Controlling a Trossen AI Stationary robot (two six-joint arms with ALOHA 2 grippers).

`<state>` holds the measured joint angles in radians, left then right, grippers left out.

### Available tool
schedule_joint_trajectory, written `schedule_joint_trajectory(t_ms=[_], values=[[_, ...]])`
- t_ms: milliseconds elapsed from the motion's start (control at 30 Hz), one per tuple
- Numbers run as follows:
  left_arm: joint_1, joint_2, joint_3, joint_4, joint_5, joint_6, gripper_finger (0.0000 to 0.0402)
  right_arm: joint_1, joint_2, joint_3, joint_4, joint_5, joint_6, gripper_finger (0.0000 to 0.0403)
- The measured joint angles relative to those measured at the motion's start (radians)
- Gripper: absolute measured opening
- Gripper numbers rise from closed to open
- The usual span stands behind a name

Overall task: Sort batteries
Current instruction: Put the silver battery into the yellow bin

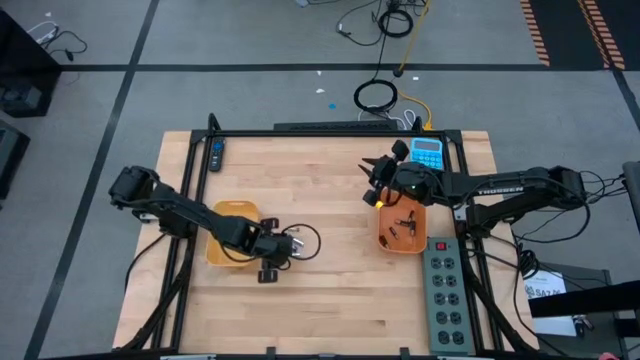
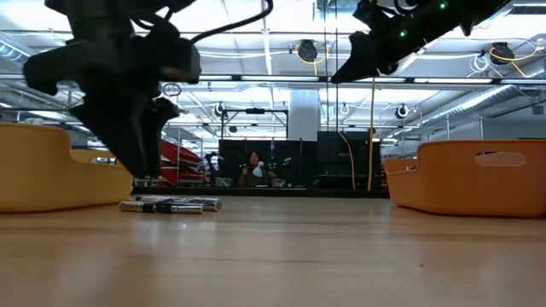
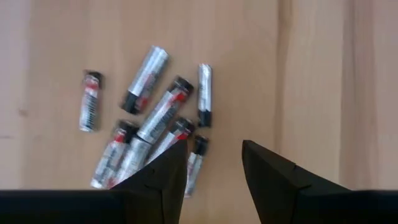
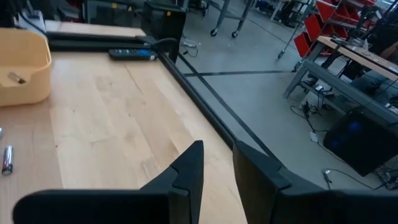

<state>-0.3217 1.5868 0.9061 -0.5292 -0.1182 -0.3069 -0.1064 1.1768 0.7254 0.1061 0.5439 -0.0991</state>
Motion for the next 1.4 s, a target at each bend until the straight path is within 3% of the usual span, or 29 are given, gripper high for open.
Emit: schedule_joint_trajectory(t_ms=[567,700,867,1100,1400], values=[[-0.002,0.124,0.002,-0.005,0.004,0.029,0.0159,0.0,-0.005,0.0,-0.003,0.004,-0.009,0.008],[-0.004,0.144,0.005,0.009,0.006,0.077,0.0121,0.0,-0.005,0.0,-0.004,0.004,-0.009,0.008],[-0.017,0.164,0.004,0.026,0.009,0.13,0.0026,0.0,-0.005,0.0,-0.005,0.004,-0.013,0.008],[-0.028,0.154,0.002,0.033,-0.006,0.099,0.002,0.0,-0.005,0.0,-0.005,0.004,-0.013,0.008],[-0.03,0.008,-0.002,0.009,-0.011,-0.049,0.0017,0.004,-0.005,0.0,-0.006,0.004,-0.017,0.008]])
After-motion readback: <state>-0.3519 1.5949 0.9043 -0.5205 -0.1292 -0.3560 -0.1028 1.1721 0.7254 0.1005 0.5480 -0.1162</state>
